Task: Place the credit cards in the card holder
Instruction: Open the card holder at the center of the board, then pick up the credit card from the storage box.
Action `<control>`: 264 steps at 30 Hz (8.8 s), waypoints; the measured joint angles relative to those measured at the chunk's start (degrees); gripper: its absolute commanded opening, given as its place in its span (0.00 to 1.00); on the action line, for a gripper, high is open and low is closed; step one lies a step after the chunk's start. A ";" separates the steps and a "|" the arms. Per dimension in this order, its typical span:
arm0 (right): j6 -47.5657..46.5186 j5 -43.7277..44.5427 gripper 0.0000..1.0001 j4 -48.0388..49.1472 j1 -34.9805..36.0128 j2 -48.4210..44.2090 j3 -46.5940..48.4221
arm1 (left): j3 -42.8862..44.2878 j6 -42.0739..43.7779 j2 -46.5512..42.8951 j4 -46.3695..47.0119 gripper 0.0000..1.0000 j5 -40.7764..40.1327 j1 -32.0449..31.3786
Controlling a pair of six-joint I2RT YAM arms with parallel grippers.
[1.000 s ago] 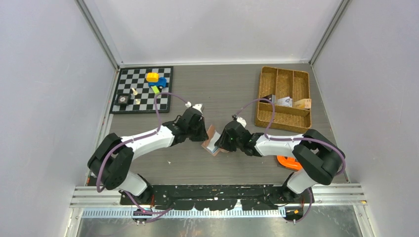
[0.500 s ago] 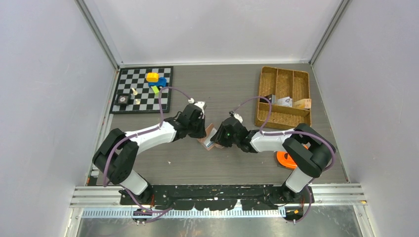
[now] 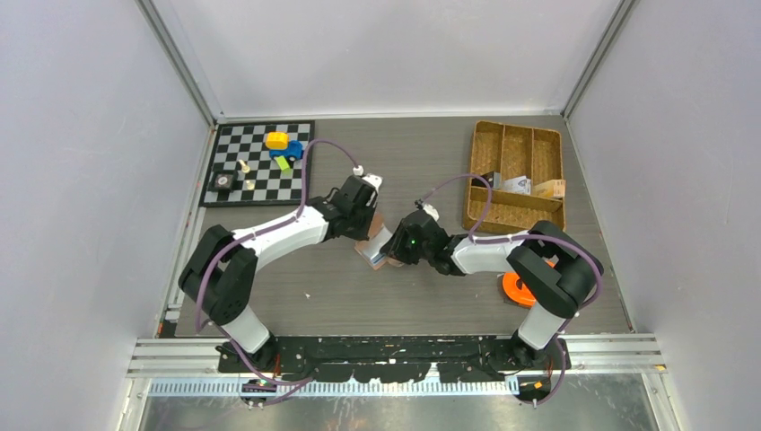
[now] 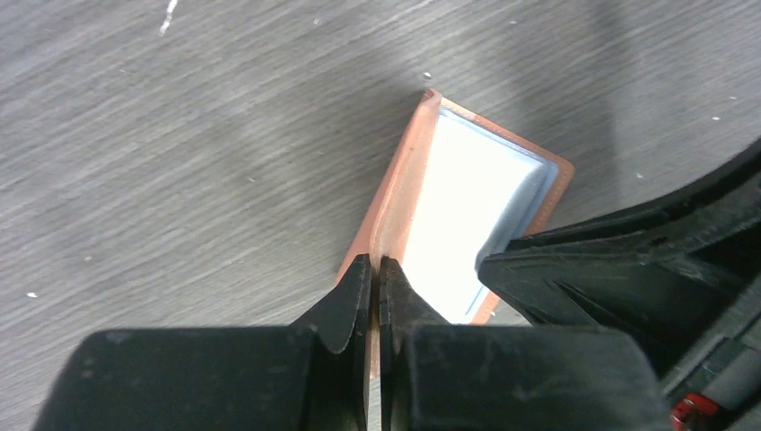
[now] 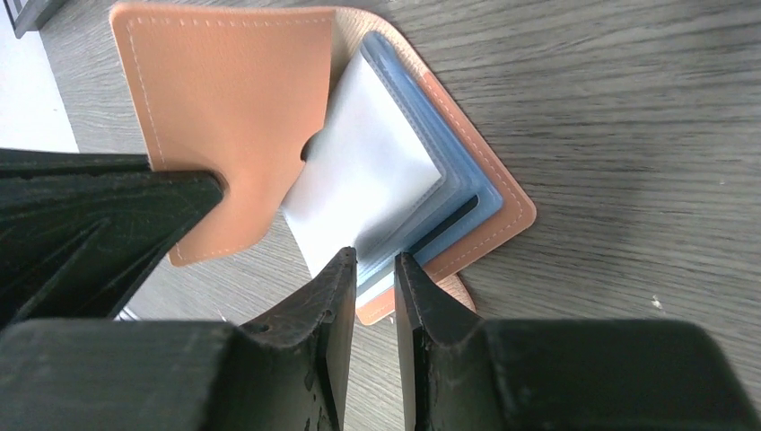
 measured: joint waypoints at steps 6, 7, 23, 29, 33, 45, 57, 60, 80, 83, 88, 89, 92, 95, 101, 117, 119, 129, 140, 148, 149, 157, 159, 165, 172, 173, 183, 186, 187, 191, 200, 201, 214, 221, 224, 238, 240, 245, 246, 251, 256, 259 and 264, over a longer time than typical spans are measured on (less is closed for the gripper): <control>-0.02 -0.04 0.28 0.11 -0.04 0.33 0.24 | 2.69 2.99 1.92 -2.45 0.01 -5.62 0.00; -0.04 -0.07 0.28 0.09 -0.04 0.39 0.33 | 2.91 3.76 2.08 -2.60 0.01 -6.16 0.04; -0.22 -0.74 0.28 0.11 -0.39 1.16 1.18 | 6.12 8.70 9.20 -4.13 0.00 -11.21 1.60; -1.44 -3.41 0.29 -2.45 -1.40 -0.13 1.09 | 2.64 4.63 8.85 -3.28 0.00 -8.94 2.25; -2.58 -4.81 0.29 -5.09 -2.23 -1.60 0.76 | -2.80 0.48 4.52 -0.85 0.00 -4.74 2.32; -5.40 -9.53 0.26 -11.15 -2.78 -6.25 0.57 | -9.51 -12.22 0.39 5.16 0.00 5.99 0.09; -6.93 -11.30 0.36 -15.30 -2.62 -9.46 0.66 | -10.82 -18.40 0.02 5.97 0.00 9.64 -1.79; -6.84 -12.50 0.40 -14.27 -2.56 -9.60 0.66 | -11.85 -19.32 -0.55 6.80 0.00 10.32 -1.79; -13.14 -5.44 0.70 -24.65 -2.95 -21.68 5.62 | -16.63 -18.36 -14.27 -1.22 0.60 5.29 -1.70; -17.42 -0.83 0.76 -31.76 -5.55 -25.81 9.07 | -16.61 -17.73 -17.66 -4.09 0.72 3.30 -1.16; -24.72 6.05 0.81 -43.54 -14.64 -28.35 15.85 | -14.86 -16.52 -22.82 -11.21 0.91 1.29 0.87; -26.10 7.04 0.82 -45.29 -16.50 -28.11 17.07 | -13.88 -15.89 -23.65 -12.72 0.93 1.36 1.55; -29.59 9.07 0.83 -49.83 -21.94 -25.79 21.03 | -9.09 -13.73 -25.22 -16.85 0.97 2.43 4.31; -32.57 9.70 0.83 -52.59 -26.75 -21.16 25.07 | -1.51 -10.08 -25.09 -20.65 1.00 4.48 7.76; -37.03 8.85 0.81 -55.19 -34.18 -8.83 32.85 | 11.19 -1.79 -23.76 -22.56 1.00 7.74 16.17; -44.15 4.74 0.77 -60.06 -42.23 10.34 49.77 | 11.43 3.82 -14.34 -21.55 1.00 13.22 24.98; -44.63 4.28 0.77 -60.26 -42.58 12.33 51.34 | 11.43 3.85 -14.29 -21.55 1.00 13.27 24.98; -46.80 4.15 0.74 -61.88 -42.99 22.14 60.13 | 11.43 4.07 -14.29 -21.55 1.00 13.49 24.98; -47.78 6.58 0.60 -64.37 -43.21 23.56 60.57 | 11.43 4.39 -14.29 -21.55 1.00 13.49 24.98; -47.76 6.99 0.53 -64.52 -43.39 23.56 60.63 | 11.43 5.07 -14.29 -21.55 1.00 13.46 24.98; -47.76 6.99 0.52 -64.52 -43.39 23.56 60.63 | 11.43 5.07 -14.29 -21.55 1.00 13.46 24.98; -47.74 7.02 0.48 -64.50 -43.34 23.30 60.63 | 11.43 5.11 -14.38 -21.55 1.00 13.49 24.98; -47.74 7.04 0.47 -64.50 -43.34 23.28 60.63 | 11.43 5.14 -14.43 -21.55 1.00 13.49 24.98; -47.74 7.17 0.44 -64.52 -43.34 23.06 60.63 | 11.41 5.20 -14.56 -21.55 1.00 13.55 24.98; -47.74 7.37 0.39 -64.54 -43.45 22.43 60.63 | 11.41 5.25 -14.56 -21.55 1.00 13.60 24.98; -47.74 7.34 0.39 -64.54 -43.45 22.40 60.63 | 11.41 5.25 -14.56 -21.55 1.00 13.60 24.98; -48.48 4.98 0.55 -65.68 -44.09 22.36 60.63 | 11.41 5.27 -14.56 -21.55 1.00 13.62 24.98; -48.70 4.15 0.58 -66.29 -44.22 22.62 60.83 | 11.41 5.27 -14.56 -21.55 1.00 13.62 24.98; -48.85 3.85 0.58 -66.42 -44.22 22.88 61.09 | 11.41 5.29 -14.56 -21.55 1.00 13.62 24.98; -49.33 2.47 0.59 -66.60 -44.30 24.50 62.38 | 11.41 5.29 -14.56 -21.55 1.00 13.62 24.98; -49.46 0.28 0.58 -66.64 -44.50 27.39 63.65 | 11.30 5.29 -14.58 -21.57 1.00 13.64 24.98; -49.42 0.42 0.58 -66.64 -44.50 27.39 63.65 | 11.23 5.29 -14.58 -21.55 1.00 13.64 24.98; -48.54 1.38 0.60 -66.88 -47.52 26.64 63.60 | 11.08 5.29 -14.67 -21.55 1.00 13.97 24.98; -48.54 2.38 0.60 -67.17 -47.58 25.64 63.60 | 11.08 5.29 -14.69 -21.55 1.00 14.08 24.98; -48.54 2.73 0.59 -67.41 -47.58 25.00 63.60 | 11.08 5.29 -14.69 -21.55 1.00 14.12 24.98; -48.13 2.10 0.40 -67.54 -47.52 24.24 63.60 | 11.08 5.29 -14.69 -21.57 1.00 14.51 24.98; -48.13 2.14 0.39 -67.60 -47.52 24.15 63.60 | 11.08 5.29 -14.69 -21.55 1.00 14.53 24.98; -48.13 2.45 0.36 -67.95 -47.54 23.58 63.60 | 11.08 5.27 -14.69 -21.55 1.00 14.69 24.98; -48.13 2.58 0.35 -68.08 -47.54 23.39 63.60 | 11.08 5.27 -14.69 -21.55 1.00 14.71 24.98; -48.15 2.69 0.30 -68.50 -47.56 23.06 63.60 | 11.08 5.27 -14.69 -21.55 1.00 14.95 24.98; -48.13 2.40 0.24 -68.59 -47.56 22.97 63.60 | 11.08 5.27 -14.69 -21.55 1.00 14.99 24.98; -48.15 2.38 0.21 -68.61 -47.56 22.95 63.60 | 11.08 5.27 -14.69 -21.55 1.00 15.02 24.98; -48.13 2.34 0.15 -68.70 -47.54 22.93 63.60 | 11.08 5.29 -14.69 -21.57 1.00 15.02 24.98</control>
